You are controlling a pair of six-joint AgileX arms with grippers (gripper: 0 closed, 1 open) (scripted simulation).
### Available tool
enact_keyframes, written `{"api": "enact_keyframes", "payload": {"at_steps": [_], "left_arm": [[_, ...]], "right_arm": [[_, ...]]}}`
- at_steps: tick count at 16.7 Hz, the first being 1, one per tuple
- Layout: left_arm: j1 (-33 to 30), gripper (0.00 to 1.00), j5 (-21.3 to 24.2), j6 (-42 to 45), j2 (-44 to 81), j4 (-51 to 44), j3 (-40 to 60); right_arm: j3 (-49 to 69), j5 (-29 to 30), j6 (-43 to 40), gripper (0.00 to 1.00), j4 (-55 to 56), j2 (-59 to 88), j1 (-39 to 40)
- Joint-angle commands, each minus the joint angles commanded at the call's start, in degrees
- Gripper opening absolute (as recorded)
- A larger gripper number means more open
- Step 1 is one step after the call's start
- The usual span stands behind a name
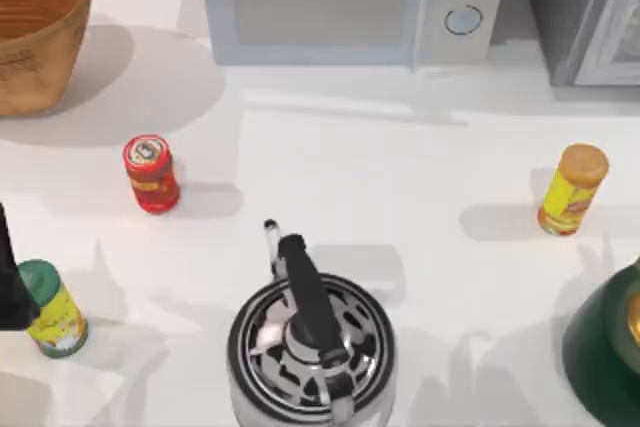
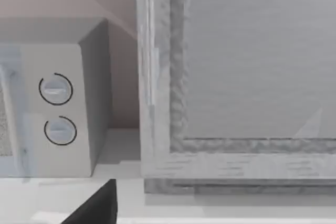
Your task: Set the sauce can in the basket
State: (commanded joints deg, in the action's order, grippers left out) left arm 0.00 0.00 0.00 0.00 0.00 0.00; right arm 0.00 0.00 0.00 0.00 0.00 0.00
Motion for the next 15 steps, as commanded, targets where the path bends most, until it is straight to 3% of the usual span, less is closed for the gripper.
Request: {"api": "enact_keyframes", "payload": {"at_steps": [3, 6, 10, 15], "left_arm": [[0.00, 1.00, 0.44, 0.38, 0.42, -0.16, 0.31], [0.18, 1.00, 4.97, 4.41, 4.86, -1.91, 3.67], [1.65, 1.00, 16.38, 15.31, 17.14, -6.82, 12.91], [5.59, 1.00, 34.65, 34.76, 39.77, -16.72, 29.23]], "right_arm": [[0.00, 0.00, 0.00, 1.00, 0.00, 0.00, 0.00], [0.00, 0.00, 0.00, 1.00, 0.00, 0.00, 0.00], [0.00, 0.00, 0.00, 1.00, 0.00, 0.00, 0.00], [0.00, 0.00, 0.00, 1.00, 0.00, 0.00, 0.00]]}}
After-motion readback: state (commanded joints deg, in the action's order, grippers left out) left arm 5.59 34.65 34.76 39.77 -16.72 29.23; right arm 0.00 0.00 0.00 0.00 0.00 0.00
